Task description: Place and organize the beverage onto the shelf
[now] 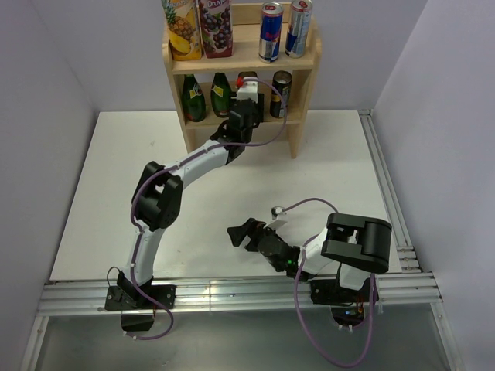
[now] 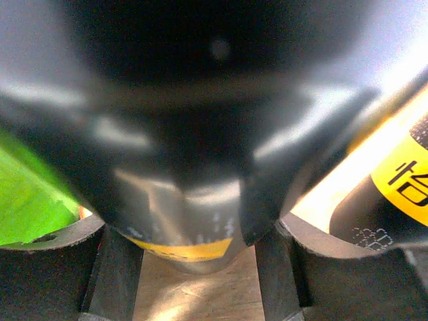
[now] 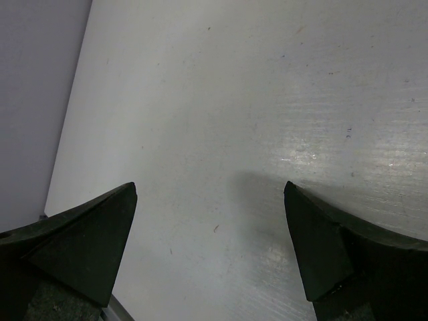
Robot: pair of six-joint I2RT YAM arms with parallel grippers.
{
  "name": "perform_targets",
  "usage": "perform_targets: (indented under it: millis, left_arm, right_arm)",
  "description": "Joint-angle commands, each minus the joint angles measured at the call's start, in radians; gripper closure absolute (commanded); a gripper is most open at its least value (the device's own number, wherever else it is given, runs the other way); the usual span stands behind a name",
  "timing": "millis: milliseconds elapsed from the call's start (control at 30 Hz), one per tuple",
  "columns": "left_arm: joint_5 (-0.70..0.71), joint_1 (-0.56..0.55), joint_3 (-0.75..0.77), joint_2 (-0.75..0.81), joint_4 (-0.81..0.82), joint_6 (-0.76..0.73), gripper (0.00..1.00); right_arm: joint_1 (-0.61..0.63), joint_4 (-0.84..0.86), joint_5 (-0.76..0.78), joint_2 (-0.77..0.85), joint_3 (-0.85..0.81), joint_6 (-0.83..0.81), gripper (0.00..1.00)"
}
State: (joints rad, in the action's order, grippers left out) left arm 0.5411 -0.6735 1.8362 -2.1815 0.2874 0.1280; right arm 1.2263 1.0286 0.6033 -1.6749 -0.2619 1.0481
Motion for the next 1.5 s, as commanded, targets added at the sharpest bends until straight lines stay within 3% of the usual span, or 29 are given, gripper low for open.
perform_targets:
  millis: [0,233,500,1467]
  left_arm:
    - [-0.049,0.006,0.012,0.012,0.09,0.042,0.94]
    - [-0.084,0.006,0.002,0.0,0.093,0.062,0.86]
    - [-0.148,0.003,0.018,-0.024,0.082,0.093,1.0]
    - [-0.222,-0.051,0.172,-0.158,0.024,0.075,1.0]
  right_arm:
    - [0.016,-0.326,-0.048,-0.074,0.059,0.016,0.0]
    - [0.019,-0.332,-0.036,-0.068,0.067,0.023,0.0]
    - [0.021,-0.335,-0.028,-0.072,0.067,0.029,0.0]
    - [0.022,-0.331,-0.017,-0.08,0.073,0.035,0.0]
